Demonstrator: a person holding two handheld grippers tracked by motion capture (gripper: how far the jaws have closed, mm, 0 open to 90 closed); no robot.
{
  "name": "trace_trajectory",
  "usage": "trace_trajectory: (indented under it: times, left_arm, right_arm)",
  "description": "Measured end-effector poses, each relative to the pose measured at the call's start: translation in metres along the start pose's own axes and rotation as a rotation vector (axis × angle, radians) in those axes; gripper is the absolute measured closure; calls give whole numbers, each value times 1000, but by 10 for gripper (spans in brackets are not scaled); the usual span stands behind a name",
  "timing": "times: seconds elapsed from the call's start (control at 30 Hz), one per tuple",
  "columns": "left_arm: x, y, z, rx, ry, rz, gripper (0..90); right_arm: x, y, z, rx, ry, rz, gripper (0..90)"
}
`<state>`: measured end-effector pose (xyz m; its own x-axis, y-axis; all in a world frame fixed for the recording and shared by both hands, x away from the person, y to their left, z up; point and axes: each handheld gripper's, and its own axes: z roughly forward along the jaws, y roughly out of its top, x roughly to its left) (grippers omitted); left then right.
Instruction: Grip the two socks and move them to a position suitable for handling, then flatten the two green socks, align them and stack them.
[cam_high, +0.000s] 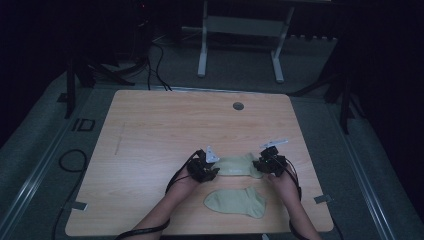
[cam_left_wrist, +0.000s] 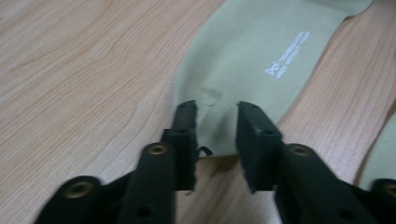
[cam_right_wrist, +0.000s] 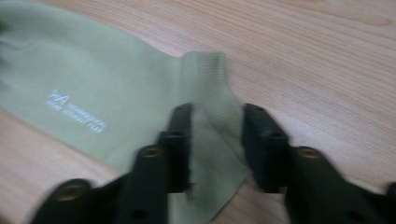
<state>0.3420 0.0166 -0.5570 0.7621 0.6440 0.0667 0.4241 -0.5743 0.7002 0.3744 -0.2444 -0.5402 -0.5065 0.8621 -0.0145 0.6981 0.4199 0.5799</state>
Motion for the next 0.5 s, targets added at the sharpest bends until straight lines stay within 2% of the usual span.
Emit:
trace_trajectory:
  times: [0.07,0.17,0.27,0.4,0.5]
  left_arm:
    - [-2,2,-5,-4,19,6,553]
    - [-4,3,-14,-8,7,-13,454]
    - [-7,2,-25,-11,-7,4,440]
    - [-13,-3,-37,-6,-30,0,414]
    - [-20,-9,-46,6,-51,-2,393]
  right_arm:
    - [0,0,-3,-6,9,-8,558]
    - [2,-1,-12,-22,15,-30,512]
    - [6,-1,-22,-26,21,-47,468]
    - [14,-5,-36,-38,23,-83,410]
    - [21,-12,-45,-59,27,-83,377]
